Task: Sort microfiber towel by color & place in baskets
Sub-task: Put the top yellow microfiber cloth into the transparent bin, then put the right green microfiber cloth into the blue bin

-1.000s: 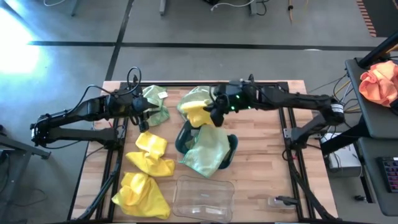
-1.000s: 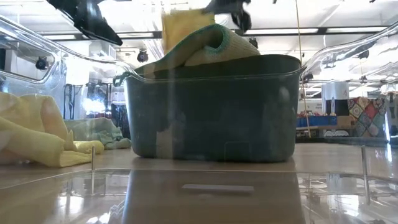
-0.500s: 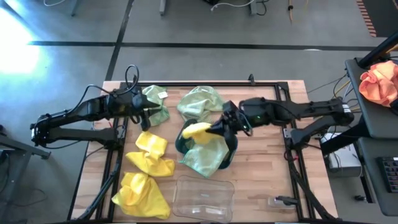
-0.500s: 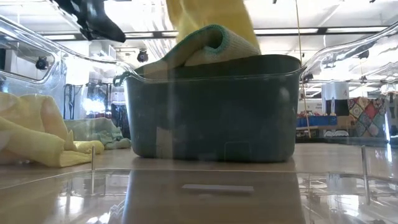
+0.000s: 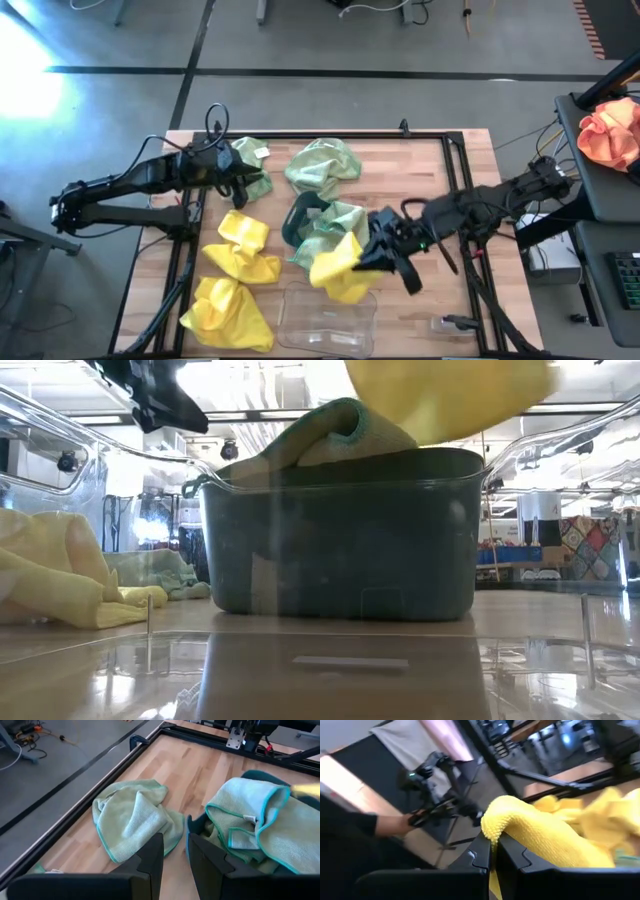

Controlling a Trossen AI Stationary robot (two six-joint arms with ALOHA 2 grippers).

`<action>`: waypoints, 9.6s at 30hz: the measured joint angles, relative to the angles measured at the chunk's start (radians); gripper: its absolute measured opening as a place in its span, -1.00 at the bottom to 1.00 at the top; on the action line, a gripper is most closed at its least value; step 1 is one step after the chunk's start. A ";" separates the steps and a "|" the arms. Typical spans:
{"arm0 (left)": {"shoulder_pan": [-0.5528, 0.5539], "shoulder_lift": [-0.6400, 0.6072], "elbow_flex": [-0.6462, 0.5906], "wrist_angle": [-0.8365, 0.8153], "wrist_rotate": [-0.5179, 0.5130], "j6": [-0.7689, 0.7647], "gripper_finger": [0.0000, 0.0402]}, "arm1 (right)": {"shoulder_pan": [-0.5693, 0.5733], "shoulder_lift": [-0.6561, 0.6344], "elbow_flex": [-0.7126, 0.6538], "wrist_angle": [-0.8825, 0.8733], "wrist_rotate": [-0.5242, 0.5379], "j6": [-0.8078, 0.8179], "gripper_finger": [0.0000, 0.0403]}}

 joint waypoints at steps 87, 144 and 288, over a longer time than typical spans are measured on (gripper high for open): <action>-0.005 -0.291 0.000 0.097 0.104 0.187 -0.63 | 0.033 0.436 0.201 -0.132 -0.063 0.313 -0.52; -0.005 -0.352 0.001 0.187 -0.032 0.316 -0.63 | -0.571 0.408 0.201 -0.650 0.265 -0.585 -0.61; 0.000 -0.739 -0.393 0.343 -0.052 0.178 -0.63 | -0.973 0.442 -0.164 -0.259 0.017 -0.650 -0.59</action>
